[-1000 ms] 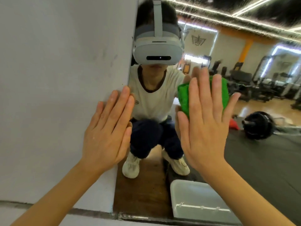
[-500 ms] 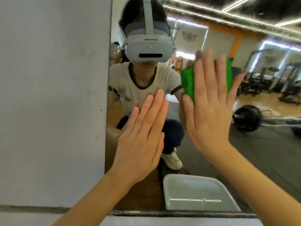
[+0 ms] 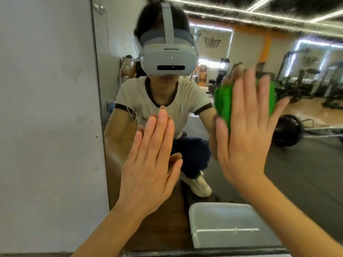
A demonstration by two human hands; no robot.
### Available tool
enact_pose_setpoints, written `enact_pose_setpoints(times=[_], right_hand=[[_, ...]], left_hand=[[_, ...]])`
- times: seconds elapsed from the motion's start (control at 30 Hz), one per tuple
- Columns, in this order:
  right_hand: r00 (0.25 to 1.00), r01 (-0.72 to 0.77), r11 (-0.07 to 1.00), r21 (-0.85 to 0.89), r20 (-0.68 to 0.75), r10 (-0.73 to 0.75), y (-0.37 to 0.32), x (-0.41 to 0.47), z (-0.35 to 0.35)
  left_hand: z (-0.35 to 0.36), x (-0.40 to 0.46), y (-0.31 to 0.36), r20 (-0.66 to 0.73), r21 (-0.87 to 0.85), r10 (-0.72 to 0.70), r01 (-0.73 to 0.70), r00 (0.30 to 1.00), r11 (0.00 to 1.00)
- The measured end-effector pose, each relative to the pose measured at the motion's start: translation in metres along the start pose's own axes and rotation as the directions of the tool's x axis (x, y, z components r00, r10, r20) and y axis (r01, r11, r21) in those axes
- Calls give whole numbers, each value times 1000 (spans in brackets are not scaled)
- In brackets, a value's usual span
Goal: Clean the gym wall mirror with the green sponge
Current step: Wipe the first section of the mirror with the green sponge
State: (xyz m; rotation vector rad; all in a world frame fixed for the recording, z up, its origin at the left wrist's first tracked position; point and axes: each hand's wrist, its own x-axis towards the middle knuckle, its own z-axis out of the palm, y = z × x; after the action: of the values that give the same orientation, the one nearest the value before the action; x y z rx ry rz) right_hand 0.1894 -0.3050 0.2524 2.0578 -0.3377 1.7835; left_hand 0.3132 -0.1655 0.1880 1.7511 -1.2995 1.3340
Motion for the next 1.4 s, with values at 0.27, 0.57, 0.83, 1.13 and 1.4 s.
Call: enact_pose_setpoints(times=[0.27, 0.57, 0.83, 1.13, 1.4], right_hand=[[925, 325, 944, -49, 225, -306, 29, -67, -19], [980, 105, 993, -54, 173, -94, 13, -90, -12], [998, -54, 999, 7, 36, 54, 42, 3, -18], [960, 129, 987, -97, 263, -99, 37, -136, -26], [969, -245, 969, 27, -22, 245, 68, -6, -26]], left_hand=[[0, 0, 0, -4, 4, -6, 6, 1000, 1000], [-2, -3, -1, 8, -35, -7, 8, 1000, 999], [-5, -1, 5, -4, -104, -67, 67, 998, 992], [-3, 31, 65, 23, -192, 95, -89, 995, 977], [17, 52, 82, 29, -135, 92, -88, 995, 987]])
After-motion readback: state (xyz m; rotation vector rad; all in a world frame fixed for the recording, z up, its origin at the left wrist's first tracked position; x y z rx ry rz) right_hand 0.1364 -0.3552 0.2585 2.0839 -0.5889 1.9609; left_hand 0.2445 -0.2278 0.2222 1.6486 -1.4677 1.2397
